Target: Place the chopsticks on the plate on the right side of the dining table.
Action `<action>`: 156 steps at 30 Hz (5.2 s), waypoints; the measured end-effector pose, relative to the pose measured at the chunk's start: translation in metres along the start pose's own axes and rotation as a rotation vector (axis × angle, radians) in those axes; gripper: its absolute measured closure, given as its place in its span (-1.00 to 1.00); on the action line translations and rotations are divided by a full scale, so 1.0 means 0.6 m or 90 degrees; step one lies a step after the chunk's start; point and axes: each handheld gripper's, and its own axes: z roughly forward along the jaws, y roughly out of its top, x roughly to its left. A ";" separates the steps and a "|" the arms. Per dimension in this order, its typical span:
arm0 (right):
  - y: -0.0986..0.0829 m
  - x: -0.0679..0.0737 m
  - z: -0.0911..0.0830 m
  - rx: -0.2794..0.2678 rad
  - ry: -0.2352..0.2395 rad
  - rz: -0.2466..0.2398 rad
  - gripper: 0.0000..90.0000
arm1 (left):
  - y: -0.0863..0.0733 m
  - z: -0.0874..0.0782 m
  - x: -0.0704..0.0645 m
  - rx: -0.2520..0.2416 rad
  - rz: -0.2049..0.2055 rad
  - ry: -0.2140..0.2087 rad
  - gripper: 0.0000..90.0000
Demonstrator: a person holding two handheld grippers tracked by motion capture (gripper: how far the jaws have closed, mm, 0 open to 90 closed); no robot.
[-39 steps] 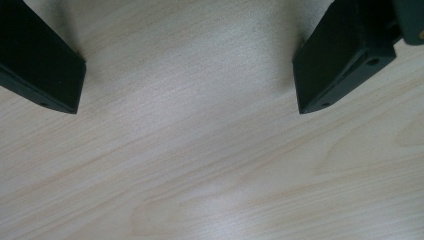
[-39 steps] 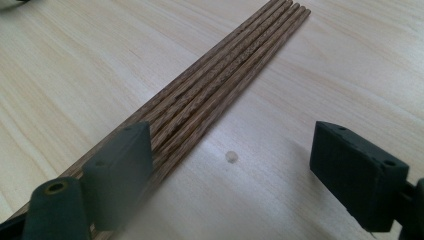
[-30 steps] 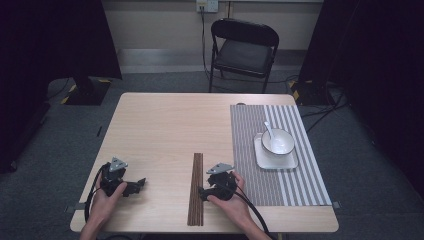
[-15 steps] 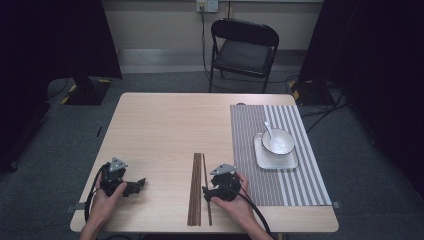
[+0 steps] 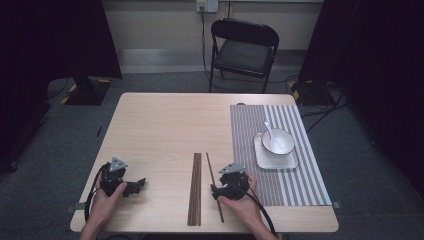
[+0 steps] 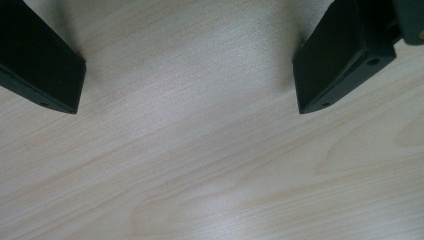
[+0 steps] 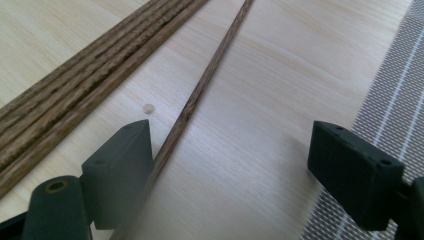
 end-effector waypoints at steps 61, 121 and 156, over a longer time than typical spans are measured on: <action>-0.023 -0.055 -0.045 -0.015 0.005 0.075 0.88 | 0.000 0.000 0.000 0.000 0.000 0.000 -1.00; -0.035 -0.077 -0.042 -0.007 -0.008 0.043 0.79 | 0.000 0.000 0.000 0.000 -0.001 0.000 -1.00; -0.028 -0.095 -0.067 -0.031 -0.016 0.066 0.91 | 0.000 0.000 0.000 0.000 -0.001 0.000 -1.00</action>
